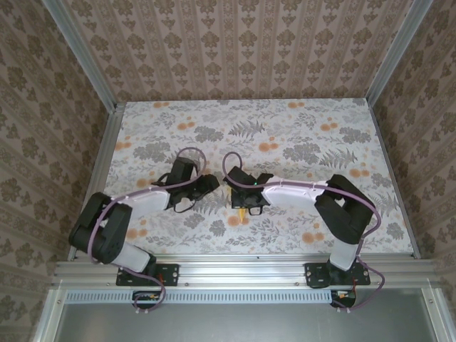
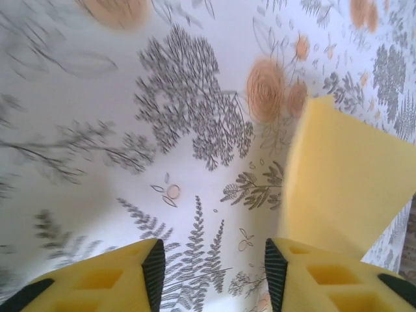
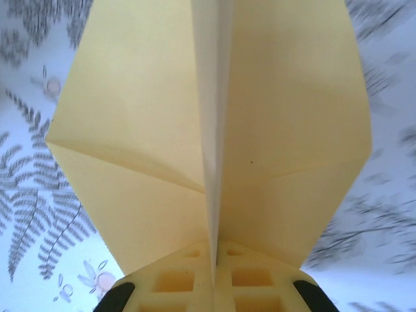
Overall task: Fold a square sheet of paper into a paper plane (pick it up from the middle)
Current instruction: Move the paper plane to the center of the table.
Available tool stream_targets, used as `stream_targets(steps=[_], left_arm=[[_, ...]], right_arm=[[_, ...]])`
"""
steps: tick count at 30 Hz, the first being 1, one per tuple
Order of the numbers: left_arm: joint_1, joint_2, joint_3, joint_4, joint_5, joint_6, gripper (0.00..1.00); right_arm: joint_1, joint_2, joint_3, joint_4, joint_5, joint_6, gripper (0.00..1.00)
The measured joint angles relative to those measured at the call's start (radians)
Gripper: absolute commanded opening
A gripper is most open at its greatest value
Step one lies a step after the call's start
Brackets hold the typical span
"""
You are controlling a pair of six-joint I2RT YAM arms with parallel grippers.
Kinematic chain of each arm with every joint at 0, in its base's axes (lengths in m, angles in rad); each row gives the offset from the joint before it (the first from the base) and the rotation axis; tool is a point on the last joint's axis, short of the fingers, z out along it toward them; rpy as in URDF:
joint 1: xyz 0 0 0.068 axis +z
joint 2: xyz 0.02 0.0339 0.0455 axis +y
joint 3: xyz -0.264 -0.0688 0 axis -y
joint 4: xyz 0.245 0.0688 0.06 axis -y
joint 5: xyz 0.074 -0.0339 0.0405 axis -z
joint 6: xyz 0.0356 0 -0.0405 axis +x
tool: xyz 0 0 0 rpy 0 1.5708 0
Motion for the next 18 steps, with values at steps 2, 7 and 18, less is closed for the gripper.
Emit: stream_targets(steps=[2,7,18], left_arm=[[0.047,-0.034,-0.002,-0.045,-0.011,0.021,0.55],[0.175,-0.082,-0.009,-0.154,-0.031,0.084,0.64],[0.218,-0.203,-0.002,-0.349,-0.111,0.180,0.72]], right_arm=[[-0.040,-0.008,0.024,-0.026,0.014,-0.046,0.05],[-0.184,-0.005,0.072,-0.068,0.003,-0.179,0.07],[-0.339,0.112,0.173,-0.113,-0.037,-0.336,0.09]])
